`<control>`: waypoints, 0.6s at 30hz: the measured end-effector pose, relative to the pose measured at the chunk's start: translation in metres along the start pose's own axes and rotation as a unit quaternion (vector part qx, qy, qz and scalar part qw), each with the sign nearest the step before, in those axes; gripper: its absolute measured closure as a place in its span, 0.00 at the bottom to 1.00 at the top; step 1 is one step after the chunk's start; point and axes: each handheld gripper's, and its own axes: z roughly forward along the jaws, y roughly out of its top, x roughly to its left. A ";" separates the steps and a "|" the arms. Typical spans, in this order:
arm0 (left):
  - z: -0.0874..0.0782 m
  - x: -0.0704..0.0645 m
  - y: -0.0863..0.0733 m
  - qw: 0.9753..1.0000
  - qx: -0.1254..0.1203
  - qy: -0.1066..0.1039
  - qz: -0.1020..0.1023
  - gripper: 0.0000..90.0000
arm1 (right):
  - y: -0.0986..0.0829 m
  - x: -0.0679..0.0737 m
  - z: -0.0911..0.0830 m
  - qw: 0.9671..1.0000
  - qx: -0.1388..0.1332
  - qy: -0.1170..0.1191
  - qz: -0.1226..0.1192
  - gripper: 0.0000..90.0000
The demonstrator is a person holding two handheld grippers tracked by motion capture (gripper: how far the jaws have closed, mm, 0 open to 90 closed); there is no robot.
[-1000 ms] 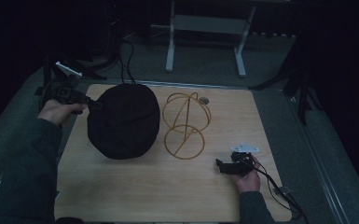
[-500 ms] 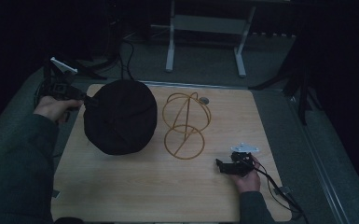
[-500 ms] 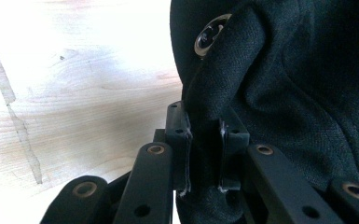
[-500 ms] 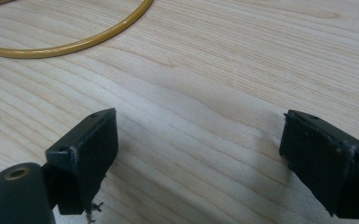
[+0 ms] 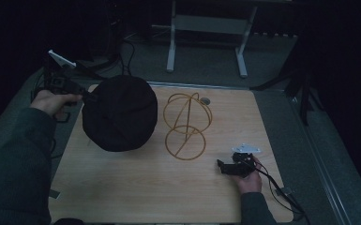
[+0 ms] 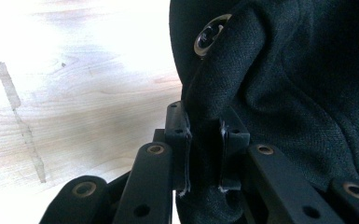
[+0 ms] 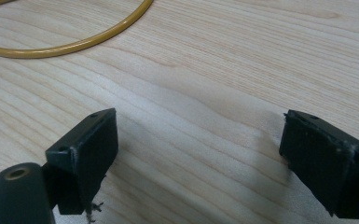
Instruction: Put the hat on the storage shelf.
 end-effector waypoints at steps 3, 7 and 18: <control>0.000 -0.001 0.004 1.000 0.002 -0.007 -0.002 0.86 | 0.000 0.000 0.000 1.000 0.000 0.000 -0.001 0.13; 0.000 -0.004 0.008 1.000 0.001 -0.007 -0.001 0.86 | 0.000 0.000 0.000 1.000 0.000 0.000 -0.001 0.13; 0.001 -0.014 0.016 1.000 0.004 -0.012 0.007 0.87 | 0.000 0.000 0.000 1.000 0.000 0.000 0.000 0.13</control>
